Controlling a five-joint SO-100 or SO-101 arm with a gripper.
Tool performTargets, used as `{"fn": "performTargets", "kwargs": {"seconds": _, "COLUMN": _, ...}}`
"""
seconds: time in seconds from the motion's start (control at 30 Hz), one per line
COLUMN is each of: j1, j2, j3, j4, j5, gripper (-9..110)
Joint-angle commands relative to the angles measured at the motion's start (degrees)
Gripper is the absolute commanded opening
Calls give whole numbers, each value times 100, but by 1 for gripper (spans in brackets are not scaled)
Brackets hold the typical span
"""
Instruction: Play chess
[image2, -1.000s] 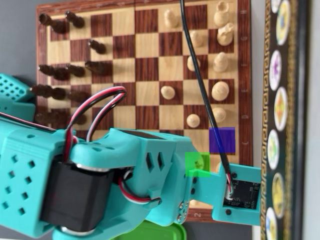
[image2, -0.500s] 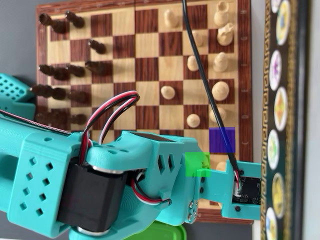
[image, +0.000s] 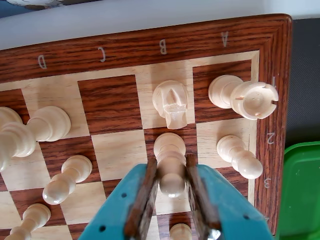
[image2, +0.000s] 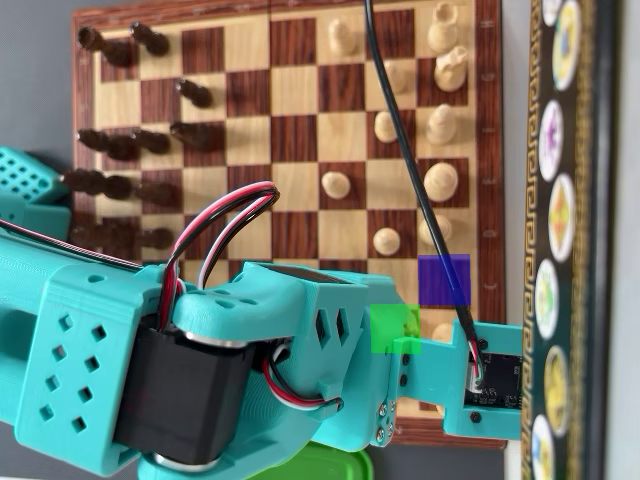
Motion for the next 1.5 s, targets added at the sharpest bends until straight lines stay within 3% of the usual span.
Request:
{"fn": "performTargets", "kwargs": {"seconds": 0.0, "j1": 70, "j2": 70, "j3": -202, "j4": 9, "j5": -26, "gripper": 7}}
{"fn": "performTargets", "kwargs": {"seconds": 0.53, "j1": 53, "j2": 79, "j3": -237, "j4": 9, "j5": -26, "gripper": 15}}
{"fn": "performTargets", "kwargs": {"seconds": 1.47, "j1": -9, "j2": 1670, "j3": 721, "j4": 193, "j5": 9, "gripper": 15}}
